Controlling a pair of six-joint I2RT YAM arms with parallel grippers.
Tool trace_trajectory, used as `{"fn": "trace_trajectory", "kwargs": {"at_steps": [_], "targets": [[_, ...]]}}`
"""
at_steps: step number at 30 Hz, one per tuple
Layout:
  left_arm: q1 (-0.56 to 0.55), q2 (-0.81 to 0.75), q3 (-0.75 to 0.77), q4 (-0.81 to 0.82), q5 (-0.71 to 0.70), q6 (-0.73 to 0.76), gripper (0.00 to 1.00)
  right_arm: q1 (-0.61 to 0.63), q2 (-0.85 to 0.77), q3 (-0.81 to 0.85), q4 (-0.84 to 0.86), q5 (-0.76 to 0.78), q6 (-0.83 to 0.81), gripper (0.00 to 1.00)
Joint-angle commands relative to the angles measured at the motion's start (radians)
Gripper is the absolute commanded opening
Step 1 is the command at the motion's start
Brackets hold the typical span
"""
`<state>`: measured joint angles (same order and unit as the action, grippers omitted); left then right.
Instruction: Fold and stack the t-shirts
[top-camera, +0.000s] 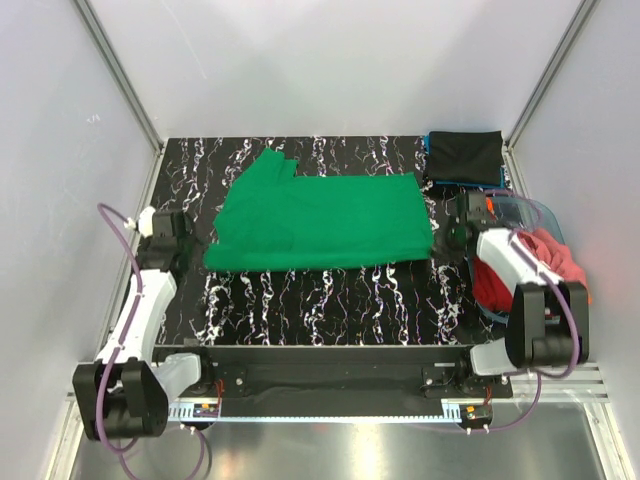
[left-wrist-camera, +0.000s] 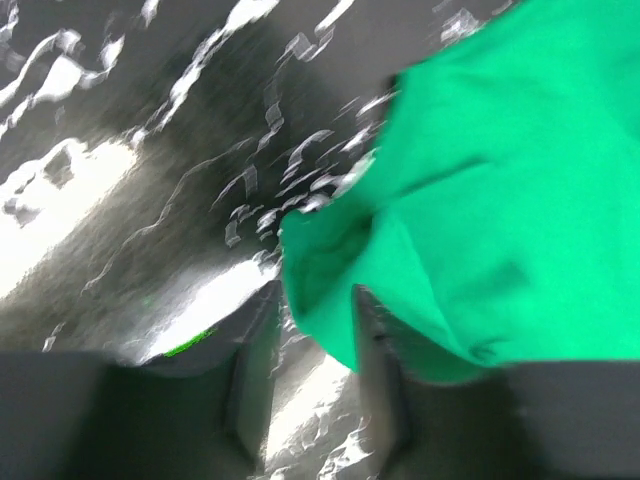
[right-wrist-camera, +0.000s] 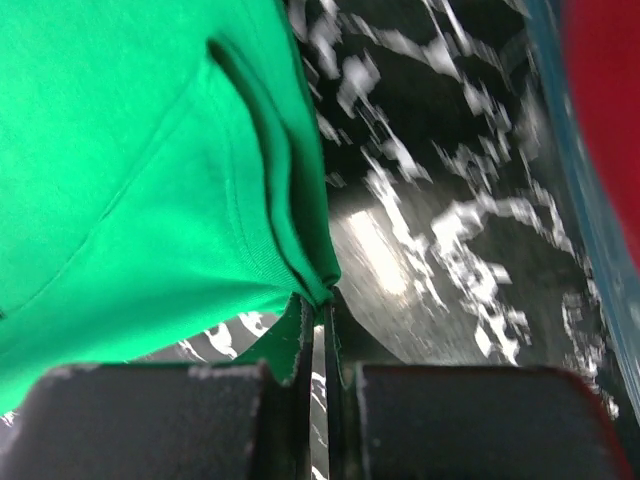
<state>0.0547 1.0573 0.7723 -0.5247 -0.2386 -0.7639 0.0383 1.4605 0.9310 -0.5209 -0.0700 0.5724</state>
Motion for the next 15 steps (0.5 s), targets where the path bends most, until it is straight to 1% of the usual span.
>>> {"fn": "trace_trajectory", "kwargs": {"at_steps": [1,4,5,6,7,8,9,11,13,15], "targets": [[0.027,-0.029,-0.076,-0.027,0.056,-0.002,0.52,-0.003,-0.083,-0.125,-0.013,0.035,0.079,0.00],[0.037,-0.033,-0.102,-0.024,0.107,0.008,0.66,-0.003,-0.166,-0.205,-0.007,-0.014,0.116,0.01],[0.037,-0.034,-0.102,-0.024,0.119,0.014,0.67,-0.003,-0.204,-0.222,-0.007,-0.028,0.122,0.29],[0.037,-0.046,-0.102,-0.026,0.137,0.020,0.68,-0.002,-0.244,-0.250,-0.008,-0.057,0.133,0.65],[0.036,-0.052,-0.100,-0.031,0.139,0.023,0.68,-0.002,-0.244,-0.259,-0.010,-0.068,0.135,0.65],[0.037,-0.065,-0.099,-0.037,0.139,0.026,0.68,-0.003,-0.285,-0.268,-0.010,-0.077,0.136,0.88],[0.036,-0.078,-0.096,-0.043,0.137,0.032,0.69,-0.002,-0.305,-0.274,-0.008,-0.089,0.139,0.93],[0.037,-0.114,-0.091,-0.049,0.137,0.046,0.69,-0.002,-0.357,-0.273,-0.019,-0.094,0.139,0.95],[0.034,-0.137,-0.084,-0.055,0.139,0.067,0.69,-0.002,-0.387,-0.253,-0.033,-0.100,0.133,0.95],[0.034,-0.141,-0.080,-0.055,0.156,0.077,0.69,0.003,-0.407,-0.236,-0.033,-0.117,0.124,0.92]]}}
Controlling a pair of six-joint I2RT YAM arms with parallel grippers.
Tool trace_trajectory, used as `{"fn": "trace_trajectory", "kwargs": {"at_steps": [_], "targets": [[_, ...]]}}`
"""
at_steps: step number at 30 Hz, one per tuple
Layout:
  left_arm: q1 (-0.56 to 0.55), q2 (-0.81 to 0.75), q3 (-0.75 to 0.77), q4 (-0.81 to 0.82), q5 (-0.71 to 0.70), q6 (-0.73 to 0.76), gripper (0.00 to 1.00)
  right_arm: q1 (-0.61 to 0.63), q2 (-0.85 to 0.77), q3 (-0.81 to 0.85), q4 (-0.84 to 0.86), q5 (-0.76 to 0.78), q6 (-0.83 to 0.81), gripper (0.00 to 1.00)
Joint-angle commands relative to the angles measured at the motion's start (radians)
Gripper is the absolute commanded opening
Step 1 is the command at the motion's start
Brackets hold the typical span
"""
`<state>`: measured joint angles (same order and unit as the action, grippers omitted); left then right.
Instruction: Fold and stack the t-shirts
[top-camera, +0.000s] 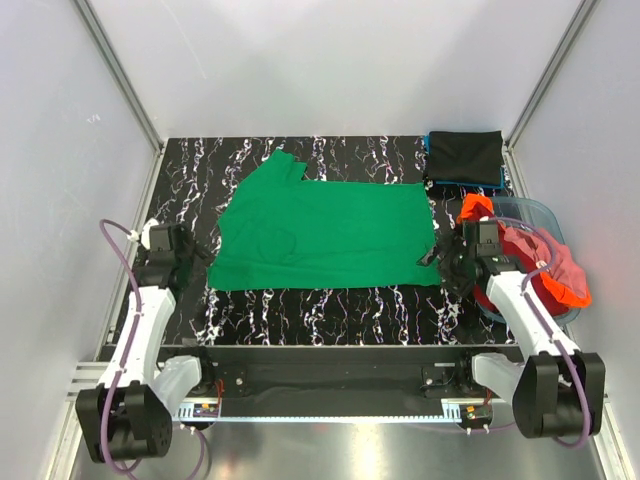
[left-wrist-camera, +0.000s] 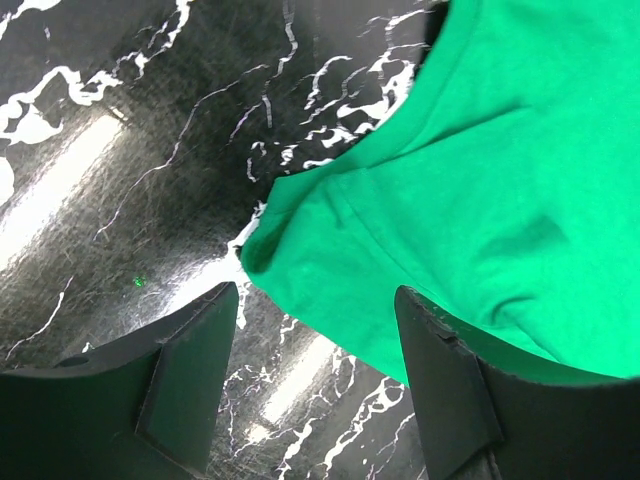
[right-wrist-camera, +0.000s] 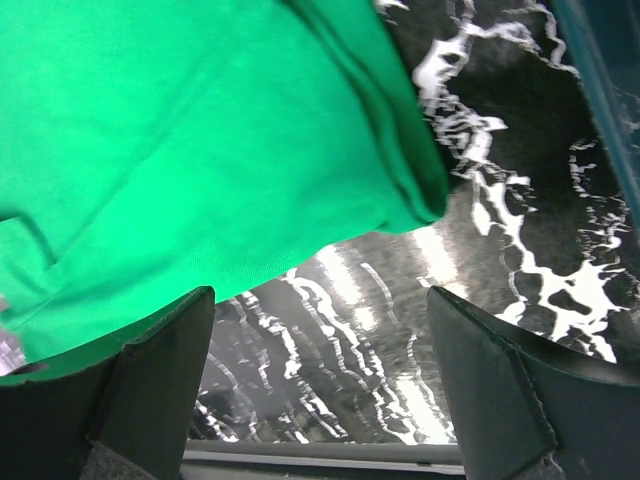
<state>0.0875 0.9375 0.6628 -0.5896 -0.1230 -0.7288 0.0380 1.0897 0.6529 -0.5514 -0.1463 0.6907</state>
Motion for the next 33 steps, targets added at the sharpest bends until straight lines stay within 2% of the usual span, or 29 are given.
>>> {"fn": "trace_trajectory", "kwargs": {"at_steps": [1,5,12,17,18,20,21,22,23,24,26,27,29,30,33], "targets": [[-0.003,-0.017,0.032,0.013,0.048,0.042,0.69,0.008,-0.031,0.068,-0.001,-0.042,0.000,0.92],[-0.029,0.046,0.064,0.051,0.077,0.045,0.69,0.037,0.085,0.181,-0.001,-0.038,-0.048,0.91],[-0.034,0.273,0.277,0.195,0.192,0.052,0.69,0.043,0.370,0.525,-0.007,-0.044,-0.129,0.91],[-0.040,0.578,0.501,0.344,0.252,0.065,0.70,0.106,0.493,0.582,0.070,-0.070,-0.122,0.91],[-0.040,0.690,0.603,0.350,0.278,0.074,0.69,0.120,0.504,0.585,0.082,-0.070,-0.128,0.92],[-0.042,0.805,0.720,0.362,0.295,0.078,0.68,0.158,0.529,0.584,0.110,-0.073,-0.151,0.93],[-0.040,0.911,0.833,0.369,0.321,0.083,0.67,0.172,0.532,0.574,0.123,-0.075,-0.160,0.93],[-0.043,0.967,0.898,0.370,0.330,0.089,0.67,0.184,0.533,0.567,0.133,-0.081,-0.167,0.93],[-0.048,1.022,1.032,0.367,0.351,0.100,0.67,0.210,0.530,0.547,0.139,-0.084,-0.178,0.94],[-0.049,1.134,1.102,0.361,0.361,0.123,0.67,0.218,0.527,0.536,0.149,-0.087,-0.180,0.94],[-0.055,1.249,1.240,0.343,0.387,0.137,0.68,0.233,0.507,0.510,0.159,-0.110,-0.183,0.94],[-0.057,1.358,1.374,0.337,0.425,0.135,0.68,0.238,0.497,0.479,0.169,-0.116,-0.180,0.94],[-0.064,1.461,1.506,0.324,0.450,0.132,0.70,0.243,0.460,0.446,0.182,-0.136,-0.175,0.95],[-0.071,1.545,1.617,0.318,0.444,0.128,0.73,0.244,0.446,0.420,0.188,-0.139,-0.174,0.95],[-0.083,1.665,1.753,0.318,0.418,0.098,0.76,0.244,0.401,0.390,0.188,-0.144,-0.174,0.95]]}}
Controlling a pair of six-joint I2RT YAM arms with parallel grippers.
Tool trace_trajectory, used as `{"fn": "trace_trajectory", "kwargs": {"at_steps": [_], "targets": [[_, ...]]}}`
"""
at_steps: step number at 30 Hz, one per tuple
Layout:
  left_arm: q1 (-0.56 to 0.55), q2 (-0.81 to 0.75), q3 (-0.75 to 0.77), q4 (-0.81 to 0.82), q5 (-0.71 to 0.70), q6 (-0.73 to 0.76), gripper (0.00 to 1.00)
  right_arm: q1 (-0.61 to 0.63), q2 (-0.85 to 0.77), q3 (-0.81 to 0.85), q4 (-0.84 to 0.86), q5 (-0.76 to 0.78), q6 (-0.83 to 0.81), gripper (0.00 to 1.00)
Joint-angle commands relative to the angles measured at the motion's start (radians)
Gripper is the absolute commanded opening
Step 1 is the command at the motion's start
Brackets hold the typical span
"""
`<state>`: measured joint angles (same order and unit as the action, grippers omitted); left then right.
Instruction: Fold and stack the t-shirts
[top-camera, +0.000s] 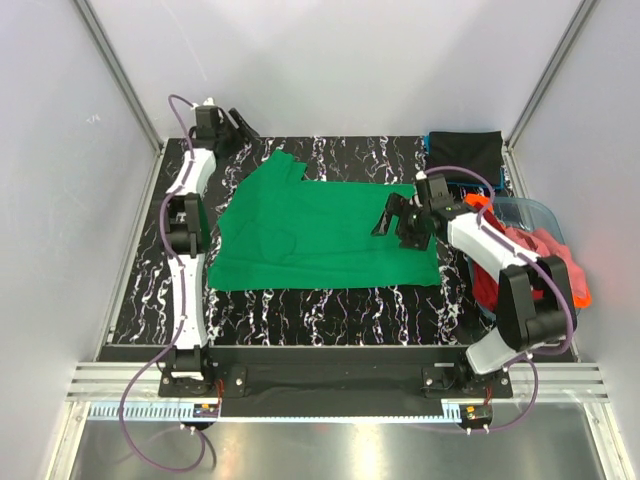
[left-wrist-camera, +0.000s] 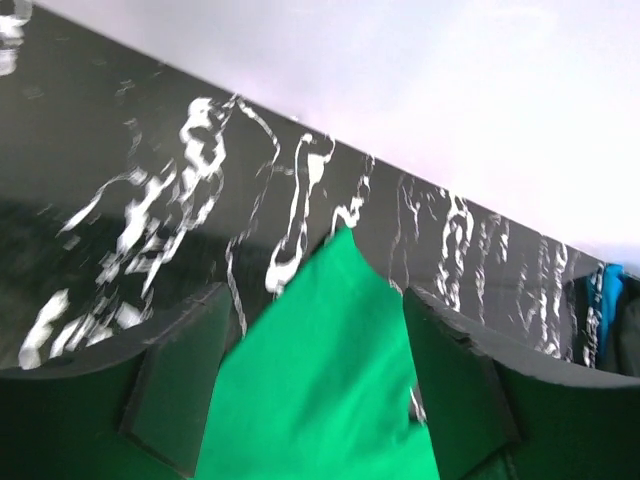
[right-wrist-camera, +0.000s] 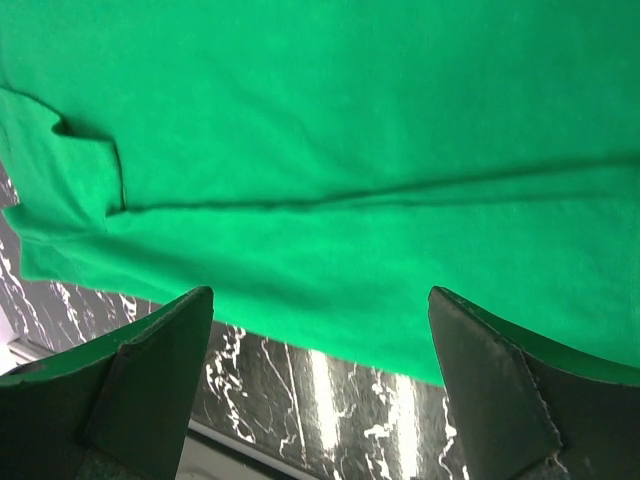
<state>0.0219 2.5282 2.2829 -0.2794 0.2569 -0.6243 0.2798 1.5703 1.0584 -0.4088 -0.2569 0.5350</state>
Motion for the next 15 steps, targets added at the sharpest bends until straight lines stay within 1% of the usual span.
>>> {"fn": "trace_trajectory", "kwargs": {"at_steps": [1,4,7,11,15], "targets": [[-0.017,0.095,0.151,0.011,0.038,-0.012,0.76,0.004,-0.098,-0.020,0.044,-0.033,-0.020,0.95],[-0.056,0.141,0.170,0.055,0.038,-0.028,0.79,0.002,-0.131,-0.038,0.045,-0.048,-0.015,0.95],[-0.074,0.168,0.170,0.054,0.002,-0.028,0.79,0.002,-0.168,-0.061,0.044,-0.058,-0.009,0.95],[-0.091,0.187,0.155,0.033,-0.025,-0.081,0.75,0.002,-0.210,-0.083,0.045,-0.062,0.003,0.96],[-0.119,0.191,0.136,0.002,-0.065,-0.086,0.72,0.001,-0.225,-0.084,0.035,-0.061,-0.001,0.96]]}}
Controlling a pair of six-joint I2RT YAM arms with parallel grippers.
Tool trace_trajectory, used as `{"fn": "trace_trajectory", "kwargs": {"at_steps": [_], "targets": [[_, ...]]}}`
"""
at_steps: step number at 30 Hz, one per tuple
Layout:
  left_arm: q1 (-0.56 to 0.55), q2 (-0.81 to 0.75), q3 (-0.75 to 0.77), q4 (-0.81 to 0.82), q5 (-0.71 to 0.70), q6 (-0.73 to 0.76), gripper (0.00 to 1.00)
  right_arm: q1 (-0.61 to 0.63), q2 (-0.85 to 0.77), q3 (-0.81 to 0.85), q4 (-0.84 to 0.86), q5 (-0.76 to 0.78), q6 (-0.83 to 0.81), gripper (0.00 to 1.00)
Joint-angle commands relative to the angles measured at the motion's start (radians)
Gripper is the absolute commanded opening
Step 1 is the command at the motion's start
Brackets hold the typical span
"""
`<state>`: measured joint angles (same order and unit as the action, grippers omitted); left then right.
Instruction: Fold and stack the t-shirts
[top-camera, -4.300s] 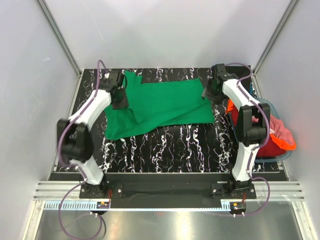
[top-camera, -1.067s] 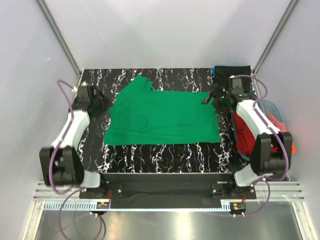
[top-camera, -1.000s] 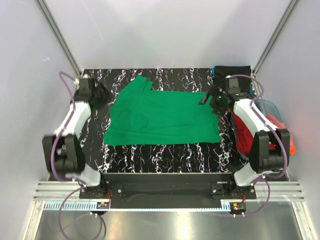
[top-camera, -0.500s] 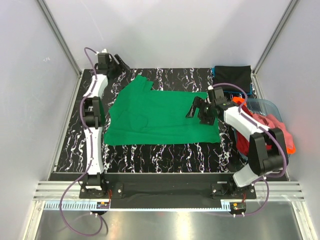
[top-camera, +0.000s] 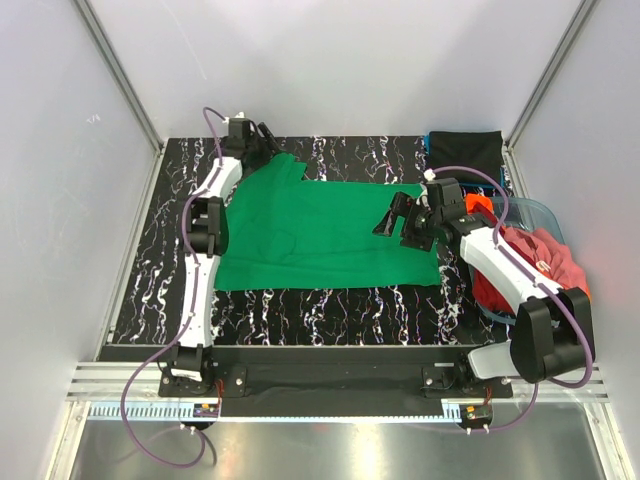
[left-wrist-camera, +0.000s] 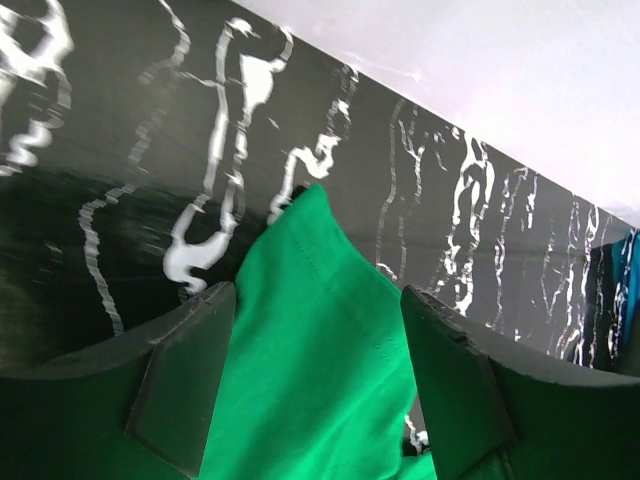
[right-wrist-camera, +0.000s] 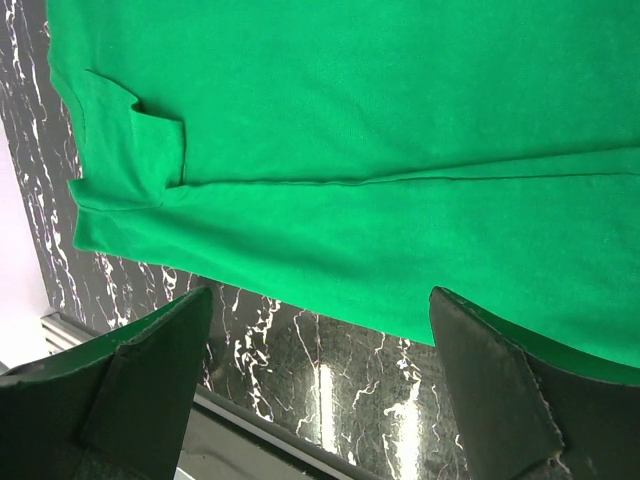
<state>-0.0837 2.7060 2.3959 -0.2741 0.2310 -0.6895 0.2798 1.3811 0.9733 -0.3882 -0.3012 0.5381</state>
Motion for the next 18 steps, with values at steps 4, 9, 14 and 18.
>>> {"fn": "trace_trajectory", "kwargs": {"at_steps": [4,9,14,18], "targets": [[-0.014,0.026,0.026,-0.029,-0.044,-0.054,0.62,0.002,-0.042,-0.002,0.006,-0.010,-0.015,0.97],[-0.011,0.044,0.055,-0.043,-0.048,-0.070,0.37,0.001,-0.027,0.011,0.000,0.007,-0.029,0.97],[0.007,0.069,0.069,-0.036,-0.003,-0.103,0.12,0.001,0.001,0.027,-0.006,0.016,-0.035,0.98],[0.013,0.081,0.072,-0.013,0.024,-0.117,0.00,0.001,0.013,0.027,-0.003,0.028,-0.039,0.98]]}}
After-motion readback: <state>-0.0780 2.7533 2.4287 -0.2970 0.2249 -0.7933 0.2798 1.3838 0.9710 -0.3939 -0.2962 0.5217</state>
